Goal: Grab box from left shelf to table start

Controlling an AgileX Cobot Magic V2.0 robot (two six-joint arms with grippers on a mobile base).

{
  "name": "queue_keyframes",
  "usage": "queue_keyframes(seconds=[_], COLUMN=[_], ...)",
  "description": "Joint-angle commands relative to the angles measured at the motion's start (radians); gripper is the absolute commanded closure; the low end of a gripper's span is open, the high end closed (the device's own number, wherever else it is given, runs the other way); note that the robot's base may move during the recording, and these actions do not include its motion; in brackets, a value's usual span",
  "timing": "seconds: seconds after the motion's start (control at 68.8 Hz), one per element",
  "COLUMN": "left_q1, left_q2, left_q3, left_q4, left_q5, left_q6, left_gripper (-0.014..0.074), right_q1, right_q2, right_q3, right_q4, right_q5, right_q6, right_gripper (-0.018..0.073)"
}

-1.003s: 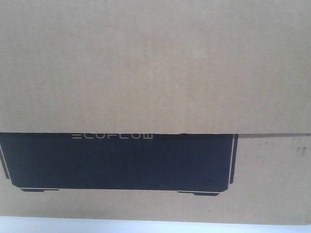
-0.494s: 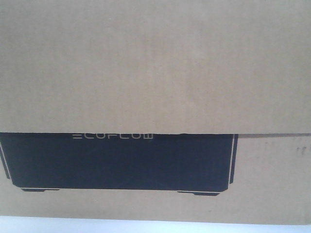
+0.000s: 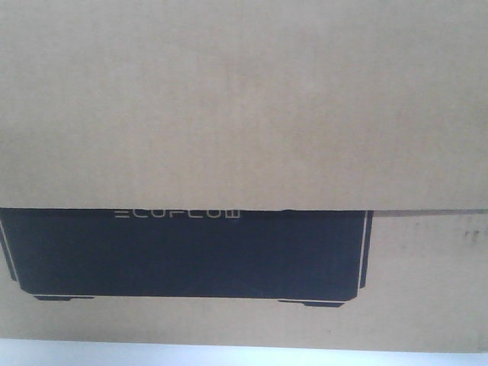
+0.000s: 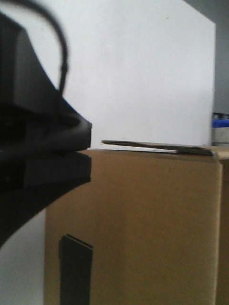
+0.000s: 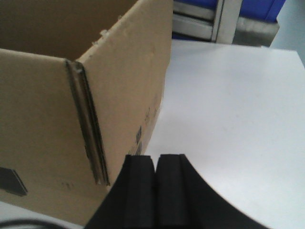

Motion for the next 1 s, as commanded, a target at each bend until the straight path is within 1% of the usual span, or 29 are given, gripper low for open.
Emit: queue_keyframes(seconds=[0.0,0.044,0.218,0.872,0.989], left_q1=[-0.007,-0.007,-0.007,-0.007,0.005], left_q2=[-0.028,-0.009,-0.004,-0.004,-0.014], left_q3=[0.011,0.023,0.045,0.047,0.078], left_q4=[-0.006,-0.006,-0.056,-0.064,-0.057], left_q5=[-0.164,-0.179,-0.267,-0.272,-0.317], left_q6=[0.005,0.005,0.005,0.005,0.005], left_gripper=[0.0686,0.0686,0.0687,0.0687,0.0687], right_q1=[-0.005,-0.005,-0.005,-0.005,-0.005], right_q2=[-0.042,-0.059,-0.070,-0.070,-0.070], right_q3=[0.009,0.022,0.041,0.041,0.041], right_q4=[-0.012,-0.012,-0.013,-0.013,-0.013], right_q5=[-0.169,-0.190,-0.227,-0.220,-0.220], right_q6=[-0.008,-0.008,-0.008,-0.008,-0.008], right_gripper=[0.0501,0.0501,0.0501,0.0501,0.0501])
